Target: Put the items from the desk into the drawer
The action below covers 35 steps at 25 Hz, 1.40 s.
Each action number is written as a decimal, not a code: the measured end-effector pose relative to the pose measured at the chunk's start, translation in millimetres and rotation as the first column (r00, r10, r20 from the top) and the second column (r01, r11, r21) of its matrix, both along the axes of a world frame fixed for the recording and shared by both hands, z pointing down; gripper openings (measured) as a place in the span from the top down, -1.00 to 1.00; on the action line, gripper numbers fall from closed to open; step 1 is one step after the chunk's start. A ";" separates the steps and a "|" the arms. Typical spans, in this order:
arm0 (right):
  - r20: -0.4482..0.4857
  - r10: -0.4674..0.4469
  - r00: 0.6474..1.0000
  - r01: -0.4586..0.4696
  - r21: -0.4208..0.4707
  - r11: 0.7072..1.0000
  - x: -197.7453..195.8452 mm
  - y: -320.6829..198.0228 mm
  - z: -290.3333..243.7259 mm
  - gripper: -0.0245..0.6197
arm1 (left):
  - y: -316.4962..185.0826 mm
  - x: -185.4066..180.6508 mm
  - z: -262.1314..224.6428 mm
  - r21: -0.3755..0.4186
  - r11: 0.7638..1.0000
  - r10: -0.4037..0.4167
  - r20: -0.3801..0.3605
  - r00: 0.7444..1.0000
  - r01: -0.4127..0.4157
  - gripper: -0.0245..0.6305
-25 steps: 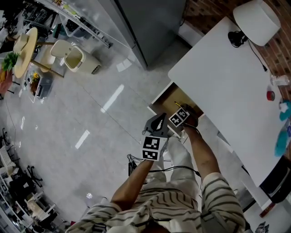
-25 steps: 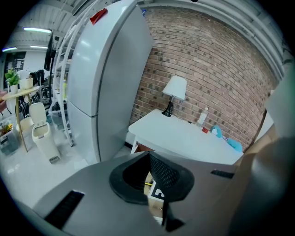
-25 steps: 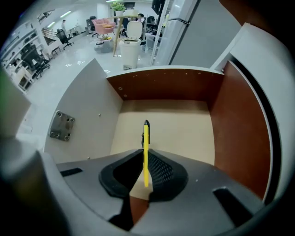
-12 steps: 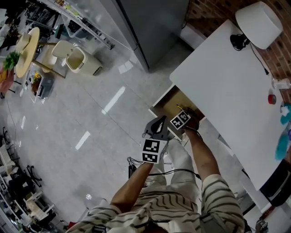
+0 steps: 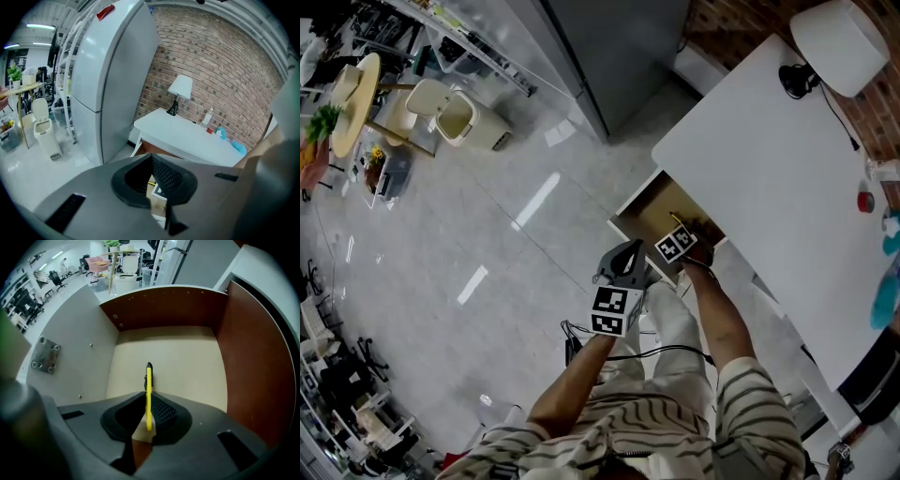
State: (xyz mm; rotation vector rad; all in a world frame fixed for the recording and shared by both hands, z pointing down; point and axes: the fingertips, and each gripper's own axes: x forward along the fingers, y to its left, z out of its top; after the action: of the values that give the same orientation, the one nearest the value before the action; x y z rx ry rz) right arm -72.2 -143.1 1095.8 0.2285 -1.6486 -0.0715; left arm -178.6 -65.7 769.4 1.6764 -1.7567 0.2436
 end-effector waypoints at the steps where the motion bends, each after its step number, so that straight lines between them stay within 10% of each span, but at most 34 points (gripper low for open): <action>1: 0.001 0.010 1.000 -0.010 -0.003 1.000 0.0 0.0 1.2 0.81 | 0.3 -0.4 0.7 0.001 1.000 -0.002 -0.002 1.000 0.002 0.94; 35: 0.108 0.062 0.992 -0.063 0.001 0.998 -16.3 9.4 -74.3 0.89 | -9.6 -4.8 -57.4 0.038 0.999 -0.002 0.032 0.999 0.000 0.94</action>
State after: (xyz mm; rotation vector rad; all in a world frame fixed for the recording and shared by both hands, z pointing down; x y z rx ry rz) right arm -88.5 -133.7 1021.5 0.2913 -1.7475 -0.0155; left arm -183.4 -75.3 712.0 1.7071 -1.7965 0.2396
